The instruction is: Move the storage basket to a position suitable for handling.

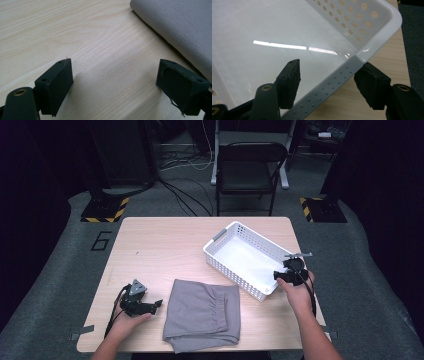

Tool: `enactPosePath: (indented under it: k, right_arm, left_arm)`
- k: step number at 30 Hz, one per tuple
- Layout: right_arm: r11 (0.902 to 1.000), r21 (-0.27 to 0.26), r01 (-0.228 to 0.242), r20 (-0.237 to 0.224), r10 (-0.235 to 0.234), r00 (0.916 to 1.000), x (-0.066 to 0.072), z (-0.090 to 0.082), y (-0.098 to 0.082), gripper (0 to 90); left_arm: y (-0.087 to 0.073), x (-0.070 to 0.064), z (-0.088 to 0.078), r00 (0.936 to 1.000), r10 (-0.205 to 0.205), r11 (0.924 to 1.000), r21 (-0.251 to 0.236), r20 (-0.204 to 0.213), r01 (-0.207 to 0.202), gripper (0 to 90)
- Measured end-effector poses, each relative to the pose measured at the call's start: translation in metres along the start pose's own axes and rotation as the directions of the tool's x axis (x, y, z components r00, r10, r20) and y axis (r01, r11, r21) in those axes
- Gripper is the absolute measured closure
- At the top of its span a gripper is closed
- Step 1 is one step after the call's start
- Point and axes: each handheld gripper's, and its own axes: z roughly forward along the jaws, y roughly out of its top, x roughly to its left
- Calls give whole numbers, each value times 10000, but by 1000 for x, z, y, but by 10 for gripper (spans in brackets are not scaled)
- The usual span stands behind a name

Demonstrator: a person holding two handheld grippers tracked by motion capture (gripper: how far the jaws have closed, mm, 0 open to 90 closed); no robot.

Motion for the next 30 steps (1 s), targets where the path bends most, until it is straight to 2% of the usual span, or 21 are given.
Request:
enactPosePath:
  k: [3,6,12,13,16,18,19,21,26,28,30]
  right_arm:
    - [10000,-12,70,-245,-70,9997,-1,6,9,406]
    - [9999,12,128,-149,-128,9998,-1,10,13,421]
    - [10000,36,-62,-230,63,9997,-3,18,24,375]
    - [9996,87,-262,-223,264,9994,-2,17,24,359]
    - [9999,37,-116,-175,116,9998,-2,14,22,354]
    - [9997,6,-244,-139,244,9996,0,10,18,347]
    - [9991,15,-428,-177,429,9989,2,7,15,353]
    - [9998,24,-212,-105,213,9997,8,3,4,333]
    - [9997,-37,-245,-129,244,9996,14,-9,-1,324]
    - [9999,-13,-131,-84,131,9999,18,-15,-2,332]
    - [9999,93,-126,-279,128,9995,20,-19,-3,367]
  left_arm:
    - [0,0,0,10000,-13,10000,-10,-3,13,135]
    - [0,0,0,10000,-8,10000,-13,-4,8,135]
    - [0,0,0,10000,0,10000,2,-2,0,135]
    - [0,0,0,10000,-5,10000,4,-8,5,135]
    - [0,-1,0,10000,-8,10000,-3,-33,8,135]
    - [0,-1,-1,10000,45,9999,105,21,-45,135]
    - [0,-1,-1,10000,26,10000,10,-4,-26,135]
    - [-1,-3,-1,10000,37,10000,43,66,-38,135]
    - [-1,-3,-2,9998,156,9998,133,134,-157,135]
    - [0,-3,-2,9998,157,9998,103,138,-159,135]
    - [0,-3,-2,9998,129,9998,117,159,-131,135]
